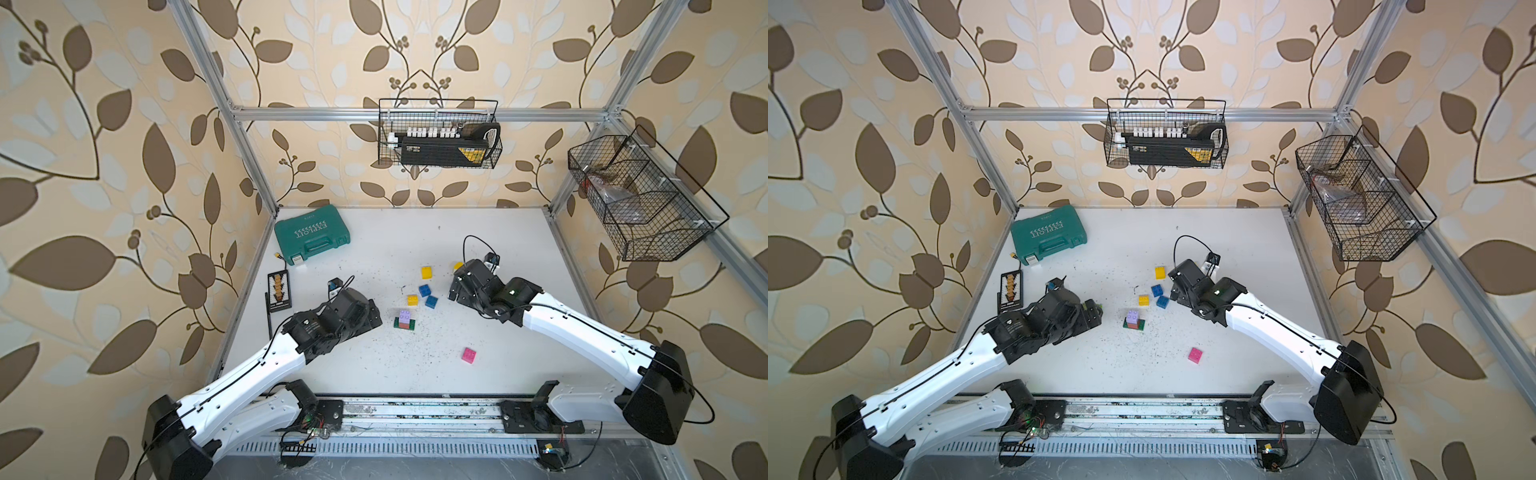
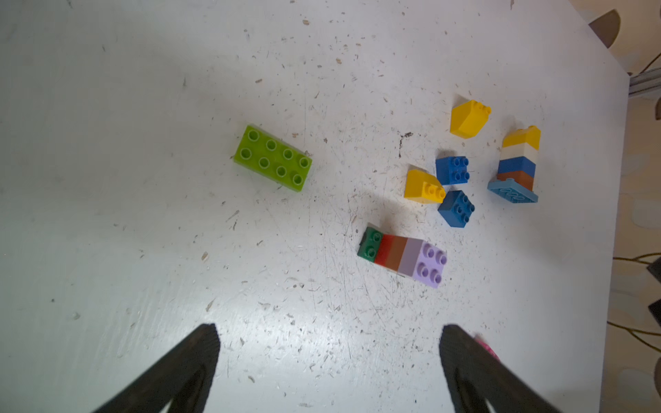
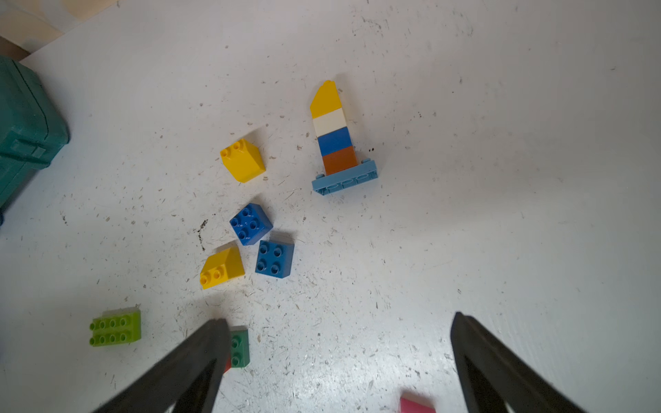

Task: Assemble the number 1 with lego
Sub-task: Pick up the lego brick from the center of the board.

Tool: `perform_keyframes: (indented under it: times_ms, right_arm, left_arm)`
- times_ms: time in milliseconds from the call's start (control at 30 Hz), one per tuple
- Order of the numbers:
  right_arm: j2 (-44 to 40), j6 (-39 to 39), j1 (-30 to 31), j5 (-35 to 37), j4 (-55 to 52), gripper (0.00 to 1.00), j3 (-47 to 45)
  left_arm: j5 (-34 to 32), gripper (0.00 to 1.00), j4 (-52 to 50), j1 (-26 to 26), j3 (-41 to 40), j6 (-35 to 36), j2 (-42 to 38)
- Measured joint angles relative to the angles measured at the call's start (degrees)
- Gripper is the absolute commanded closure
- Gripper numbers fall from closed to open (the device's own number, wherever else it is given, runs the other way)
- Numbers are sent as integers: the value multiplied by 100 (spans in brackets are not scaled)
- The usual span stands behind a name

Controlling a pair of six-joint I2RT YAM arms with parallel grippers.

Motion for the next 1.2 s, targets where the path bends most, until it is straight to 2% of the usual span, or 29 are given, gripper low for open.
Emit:
perform_keyframes:
  times_ms: [200, 300, 400, 633, 933, 967, 1067, 1200]
  right_arm:
    - [472, -417, -4, -483, 221, 5, 243]
    - [1158, -592, -4, -721, 175, 12, 721]
    - [1808, -772, -4, -977, 129, 14, 1165]
    - [2435, -892, -107, -1362, 22, 17, 1639]
    - [3687, -1314, -610, -1473, -634, 19, 3849]
    - [3827, -1392, -673, -1495, -667, 21, 4000]
    - [4011, -1641, -826, -1762, -686, 29, 4024]
    - [3989, -1810, -787, -2070, -643, 29, 3748]
  left_arm:
    - [17, 1, 208, 46, 116, 221, 496]
    - [48, 1, 345, 46, -24, 195, 332]
    - [44, 1, 380, 46, -232, 116, 52]
    - [22, 1, 409, 46, -306, 107, -52]
    - [57, 1, 433, 52, -96, 164, 680]
    - [66, 1, 435, 83, -92, 179, 684]
    - [98, 1, 439, 155, -87, 216, 682]
    - [186, 1, 457, 356, -87, 269, 682]
